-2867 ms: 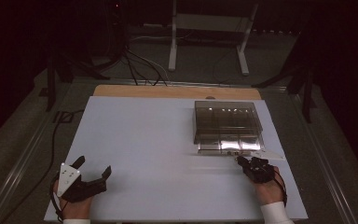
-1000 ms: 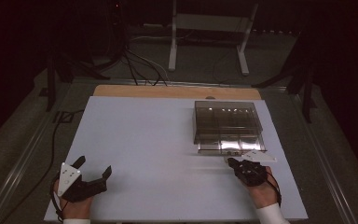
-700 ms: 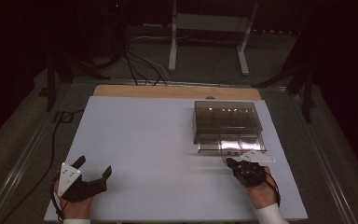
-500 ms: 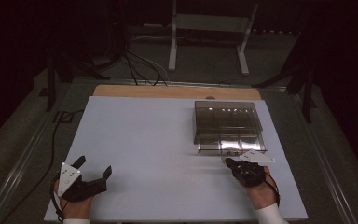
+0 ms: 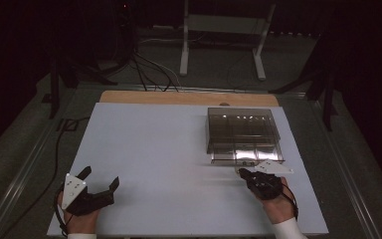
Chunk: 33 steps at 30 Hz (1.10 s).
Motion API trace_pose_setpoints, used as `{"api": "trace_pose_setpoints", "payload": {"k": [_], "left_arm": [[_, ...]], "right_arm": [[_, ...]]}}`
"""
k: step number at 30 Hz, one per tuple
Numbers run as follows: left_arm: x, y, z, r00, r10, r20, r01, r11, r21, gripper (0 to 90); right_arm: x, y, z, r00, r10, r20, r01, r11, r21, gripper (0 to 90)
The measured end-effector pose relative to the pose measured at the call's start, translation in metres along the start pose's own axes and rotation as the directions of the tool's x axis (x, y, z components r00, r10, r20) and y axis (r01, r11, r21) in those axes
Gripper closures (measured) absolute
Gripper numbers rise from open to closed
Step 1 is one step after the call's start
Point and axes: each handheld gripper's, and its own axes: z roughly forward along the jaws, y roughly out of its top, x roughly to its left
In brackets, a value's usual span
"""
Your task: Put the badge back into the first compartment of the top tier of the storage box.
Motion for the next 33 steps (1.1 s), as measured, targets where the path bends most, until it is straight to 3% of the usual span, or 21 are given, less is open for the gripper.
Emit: {"api": "trace_pose_setpoints", "payload": {"k": [33], "left_arm": [[0.0, 0.0, 0.0, 1.0, 0.002, 0.001, -0.002, 1.0, 0.003, 1.1]], "right_arm": [[0.011, 0.012, -0.008, 0.9993, -0.024, -0.03, 0.024, 1.0, -0.019, 87.5]]}}
